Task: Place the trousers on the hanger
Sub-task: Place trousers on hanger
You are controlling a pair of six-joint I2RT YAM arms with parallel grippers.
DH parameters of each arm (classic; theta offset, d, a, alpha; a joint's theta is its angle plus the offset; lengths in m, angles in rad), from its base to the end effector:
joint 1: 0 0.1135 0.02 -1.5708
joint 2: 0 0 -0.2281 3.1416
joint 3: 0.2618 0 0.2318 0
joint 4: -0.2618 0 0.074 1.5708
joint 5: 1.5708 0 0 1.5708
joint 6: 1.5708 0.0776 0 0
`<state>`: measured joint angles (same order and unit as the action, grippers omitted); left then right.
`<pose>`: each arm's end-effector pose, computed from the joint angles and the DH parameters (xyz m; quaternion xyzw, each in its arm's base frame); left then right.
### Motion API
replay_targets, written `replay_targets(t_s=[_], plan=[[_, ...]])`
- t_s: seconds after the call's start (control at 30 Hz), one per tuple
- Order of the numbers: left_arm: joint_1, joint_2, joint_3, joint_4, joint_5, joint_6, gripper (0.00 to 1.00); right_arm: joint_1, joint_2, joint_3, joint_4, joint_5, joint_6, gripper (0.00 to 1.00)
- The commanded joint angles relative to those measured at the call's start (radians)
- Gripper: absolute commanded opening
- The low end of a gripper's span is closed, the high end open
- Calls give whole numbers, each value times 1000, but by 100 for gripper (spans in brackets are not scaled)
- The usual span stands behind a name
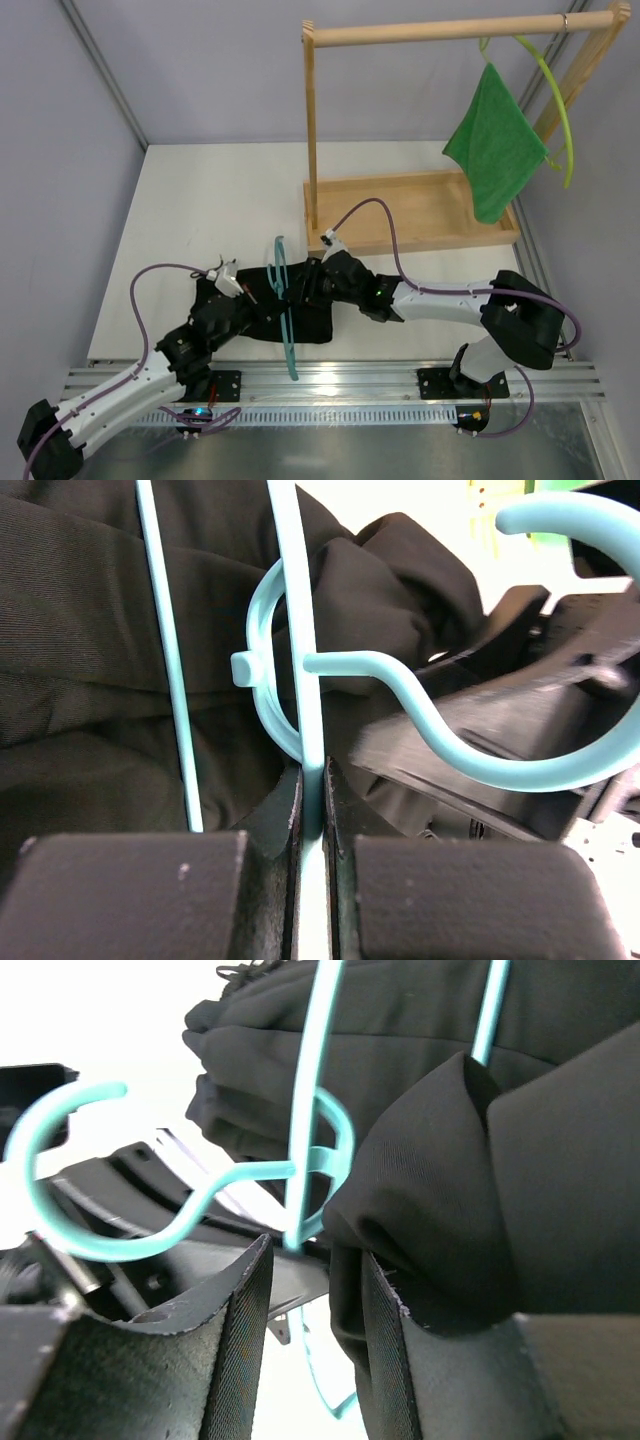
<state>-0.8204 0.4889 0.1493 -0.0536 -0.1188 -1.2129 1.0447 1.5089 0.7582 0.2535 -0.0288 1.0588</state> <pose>0.1358 -0.1321 0.1447 -0.1942 0.8078 -0.4454 0.3337 0.1707 0.2984 0.1600 -0.0013 0.8593 0.4501 0.2429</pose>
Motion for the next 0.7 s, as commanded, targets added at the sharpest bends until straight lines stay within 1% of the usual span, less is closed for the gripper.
replay_targets(t_s=[0.0, 0.13, 0.23, 0.3, 0.33, 0.37, 0.43, 0.47, 0.5, 0.53, 0.57, 0.6, 0.63, 0.67], plan=[[3, -9, -17, -81, -35, 6, 0, 9, -64, 44, 55, 0, 18, 42], [3, -16, -16, -95, -36, 9, 0, 9, -72, 59, 58, -17, 55, 40], [3, -22, -16, -103, -38, 9, 1, 9, -65, 78, 70, -45, 63, 43], [1, -26, -11, -114, -42, 9, 1, 9, -68, 101, 40, -54, 44, 44], [3, -26, -10, -117, -44, 10, 0, 9, -69, 113, 15, -53, 26, 44], [3, -29, -8, -123, -45, 10, 0, 8, -75, 127, -46, -51, 6, 44], [3, -27, -7, -124, -47, 13, 0, 9, -95, 183, -117, -62, -90, 42], [3, -26, -7, -120, -48, 13, 0, 8, -105, 234, -214, -57, -130, 40], [3, -23, -7, -120, -47, 13, 0, 6, -119, 256, -285, -40, -201, 39], [3, -18, -7, -115, -45, 13, 0, 9, -168, 268, -346, 24, -223, 34], [3, -13, -7, -114, -44, 13, 0, 9, -199, 262, -440, 100, -244, 33], [3, -10, -5, -112, -42, 13, 0, 9, -232, 248, -479, 151, -264, 32], [3, -10, -4, -112, -42, 15, 0, 8, -309, 231, -517, 203, -276, 30], [3, -10, -2, -111, -42, 15, 0, 0, -341, 211, -583, 295, -283, 29]])
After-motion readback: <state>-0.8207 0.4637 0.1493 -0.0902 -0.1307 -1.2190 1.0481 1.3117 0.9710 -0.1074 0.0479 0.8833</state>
